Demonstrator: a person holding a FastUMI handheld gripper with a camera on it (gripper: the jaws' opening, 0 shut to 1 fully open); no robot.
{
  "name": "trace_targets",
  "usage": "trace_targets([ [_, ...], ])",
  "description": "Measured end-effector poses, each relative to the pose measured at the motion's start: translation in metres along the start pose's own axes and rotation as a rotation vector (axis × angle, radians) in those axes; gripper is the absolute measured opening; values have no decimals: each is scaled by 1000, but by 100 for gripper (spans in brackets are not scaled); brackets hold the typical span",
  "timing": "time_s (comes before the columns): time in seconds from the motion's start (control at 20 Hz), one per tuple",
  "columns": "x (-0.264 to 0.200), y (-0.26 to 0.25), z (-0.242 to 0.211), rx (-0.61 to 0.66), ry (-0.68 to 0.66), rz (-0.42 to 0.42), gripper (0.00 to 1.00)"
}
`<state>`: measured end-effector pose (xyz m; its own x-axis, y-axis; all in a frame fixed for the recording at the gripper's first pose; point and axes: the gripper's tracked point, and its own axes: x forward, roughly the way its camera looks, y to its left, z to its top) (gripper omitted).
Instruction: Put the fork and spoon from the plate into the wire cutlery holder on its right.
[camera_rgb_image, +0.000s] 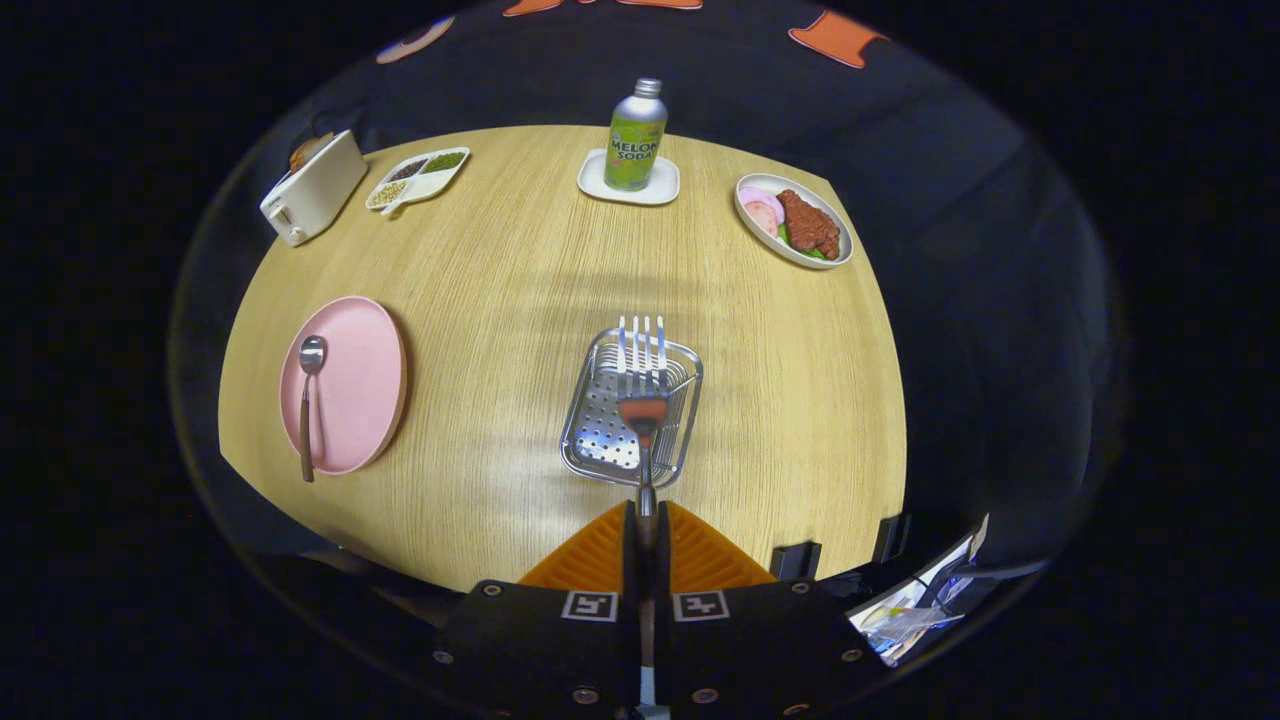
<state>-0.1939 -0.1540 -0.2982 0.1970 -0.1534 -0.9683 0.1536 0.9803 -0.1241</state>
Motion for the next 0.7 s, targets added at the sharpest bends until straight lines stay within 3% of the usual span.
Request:
trace_targets([
  [0.4,11,-7,4,6,44,7,9],
  [0.7,17,-11,31,38,-55,-23,10],
])
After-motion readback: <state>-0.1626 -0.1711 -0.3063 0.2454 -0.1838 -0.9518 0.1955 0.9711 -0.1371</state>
